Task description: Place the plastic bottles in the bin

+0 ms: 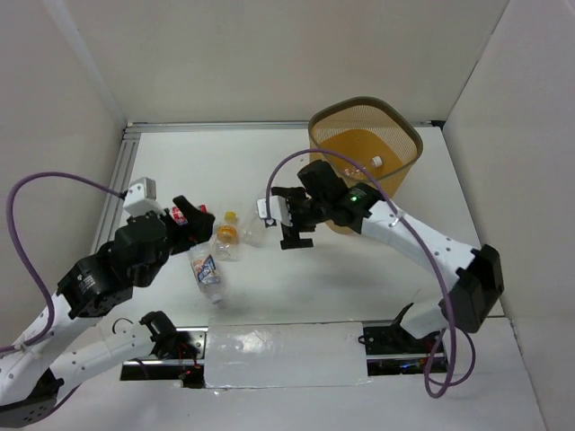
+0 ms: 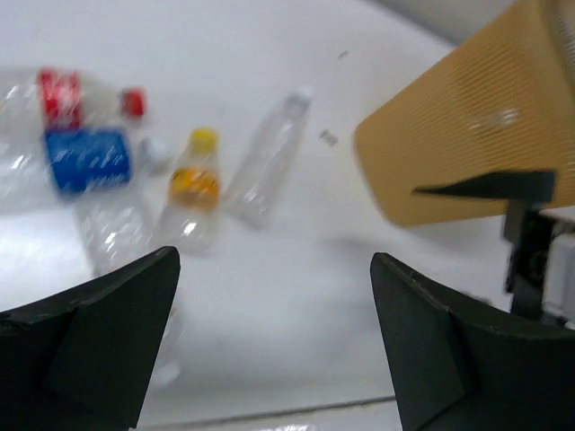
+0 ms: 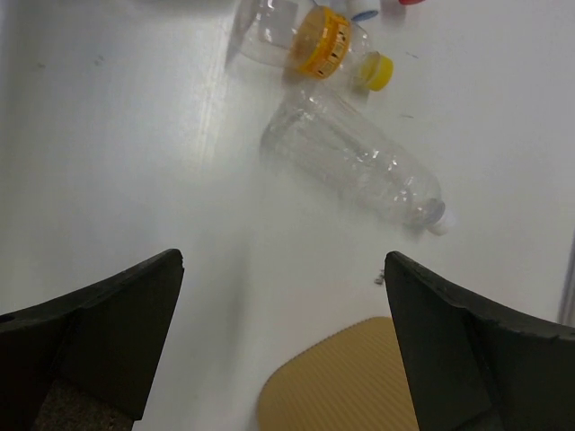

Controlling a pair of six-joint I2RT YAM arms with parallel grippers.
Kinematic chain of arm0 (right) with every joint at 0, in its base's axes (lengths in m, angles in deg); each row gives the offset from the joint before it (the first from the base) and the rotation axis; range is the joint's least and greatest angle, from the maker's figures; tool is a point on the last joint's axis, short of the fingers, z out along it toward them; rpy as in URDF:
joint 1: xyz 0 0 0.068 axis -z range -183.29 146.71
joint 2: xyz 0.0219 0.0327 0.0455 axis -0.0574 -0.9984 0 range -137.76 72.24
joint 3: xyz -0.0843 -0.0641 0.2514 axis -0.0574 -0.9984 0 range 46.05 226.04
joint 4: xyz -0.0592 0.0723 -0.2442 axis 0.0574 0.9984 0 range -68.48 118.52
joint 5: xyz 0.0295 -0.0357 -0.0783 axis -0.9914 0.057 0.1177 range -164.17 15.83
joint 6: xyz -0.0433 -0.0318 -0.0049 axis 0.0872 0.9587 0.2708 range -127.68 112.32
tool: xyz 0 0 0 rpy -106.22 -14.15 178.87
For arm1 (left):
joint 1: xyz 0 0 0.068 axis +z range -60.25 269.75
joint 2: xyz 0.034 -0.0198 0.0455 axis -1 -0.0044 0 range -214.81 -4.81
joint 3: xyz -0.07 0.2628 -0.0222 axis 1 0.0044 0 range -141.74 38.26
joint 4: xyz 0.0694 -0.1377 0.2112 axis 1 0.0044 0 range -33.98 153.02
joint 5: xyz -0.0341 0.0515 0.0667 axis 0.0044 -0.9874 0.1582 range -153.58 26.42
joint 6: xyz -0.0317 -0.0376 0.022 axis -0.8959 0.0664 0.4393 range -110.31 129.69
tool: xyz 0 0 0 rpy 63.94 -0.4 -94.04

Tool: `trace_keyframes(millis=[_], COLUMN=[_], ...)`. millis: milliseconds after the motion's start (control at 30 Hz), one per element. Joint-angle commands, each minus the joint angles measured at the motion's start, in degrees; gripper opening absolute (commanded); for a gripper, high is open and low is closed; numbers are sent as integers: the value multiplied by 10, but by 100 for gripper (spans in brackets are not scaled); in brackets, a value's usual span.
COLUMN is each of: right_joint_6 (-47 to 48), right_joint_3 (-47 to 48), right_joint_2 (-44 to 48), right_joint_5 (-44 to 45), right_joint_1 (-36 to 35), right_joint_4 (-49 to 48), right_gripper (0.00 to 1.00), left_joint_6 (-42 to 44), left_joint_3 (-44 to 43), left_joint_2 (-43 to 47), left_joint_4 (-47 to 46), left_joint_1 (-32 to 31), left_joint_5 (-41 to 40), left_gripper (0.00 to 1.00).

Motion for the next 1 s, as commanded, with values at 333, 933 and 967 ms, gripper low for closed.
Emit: trace_keyframes(millis=[333,933,967], right_joint_6=[277,378,384], right_joint_3=[-21,132,152], right_joint_2=[-176,-384,-403], right_joint_5=[53,70,62], right_joint_1=[-3,-20,-20], right_joint_4=[-224,-200,-183], right_gripper=[100,100,100], left_joint_6=[-381,-337,-337], left_joint_3=[70,170,170], left_joint_2=[37,70,64], left_joint_4=[369,261,261], left_joint_1=[1,1,1], left_joint_5=[29,77,77], left_gripper=[100,100,100])
